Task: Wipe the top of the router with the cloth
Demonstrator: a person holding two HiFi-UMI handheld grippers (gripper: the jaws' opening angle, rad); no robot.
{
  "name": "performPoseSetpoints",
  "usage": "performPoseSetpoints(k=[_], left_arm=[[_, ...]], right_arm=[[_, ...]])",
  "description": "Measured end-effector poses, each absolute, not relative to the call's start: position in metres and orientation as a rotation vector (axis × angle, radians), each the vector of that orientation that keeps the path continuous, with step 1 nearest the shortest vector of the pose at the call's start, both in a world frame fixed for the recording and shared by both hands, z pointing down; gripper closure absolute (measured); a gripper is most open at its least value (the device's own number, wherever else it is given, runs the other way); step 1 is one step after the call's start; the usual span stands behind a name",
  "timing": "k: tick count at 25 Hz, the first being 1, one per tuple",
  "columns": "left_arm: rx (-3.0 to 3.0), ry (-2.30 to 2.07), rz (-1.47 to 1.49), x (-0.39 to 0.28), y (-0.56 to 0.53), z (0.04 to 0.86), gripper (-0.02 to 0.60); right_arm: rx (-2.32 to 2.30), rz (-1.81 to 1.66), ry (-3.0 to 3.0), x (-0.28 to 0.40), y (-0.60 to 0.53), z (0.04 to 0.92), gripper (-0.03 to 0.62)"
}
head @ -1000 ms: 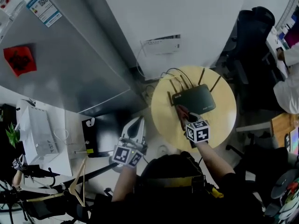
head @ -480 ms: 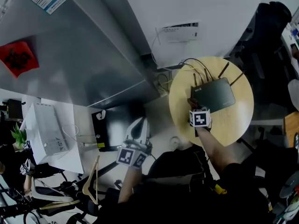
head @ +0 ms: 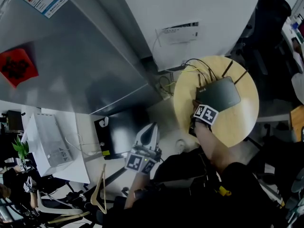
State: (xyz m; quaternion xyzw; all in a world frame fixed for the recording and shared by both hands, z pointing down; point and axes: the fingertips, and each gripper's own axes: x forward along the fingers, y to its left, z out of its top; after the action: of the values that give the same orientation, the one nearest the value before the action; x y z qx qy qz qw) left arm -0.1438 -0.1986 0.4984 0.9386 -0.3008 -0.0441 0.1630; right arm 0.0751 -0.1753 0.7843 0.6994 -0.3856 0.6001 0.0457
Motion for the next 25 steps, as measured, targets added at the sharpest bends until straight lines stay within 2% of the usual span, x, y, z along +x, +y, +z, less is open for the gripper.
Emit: performPoseSetpoints(k=[12,18,25], left_arm=[[2.735,-0.737,-0.06,-0.125,-0.19,0.503,0.588],[2.759,-0.666,-0.055,-0.105,-0.184,0.503,0.588],[2.756,-0.62,-0.047,-0.088,-0.178,0.505,0.588]], right_arm=[[2.29,1.997,-1.033,0.079,-0.148,0.788,0.534],[2.252,1.968,-1.092,0.079,-0.132,0.789,0.534],[2.014,1.742,-1.323,0.077,-0.122,0.791,0.534]])
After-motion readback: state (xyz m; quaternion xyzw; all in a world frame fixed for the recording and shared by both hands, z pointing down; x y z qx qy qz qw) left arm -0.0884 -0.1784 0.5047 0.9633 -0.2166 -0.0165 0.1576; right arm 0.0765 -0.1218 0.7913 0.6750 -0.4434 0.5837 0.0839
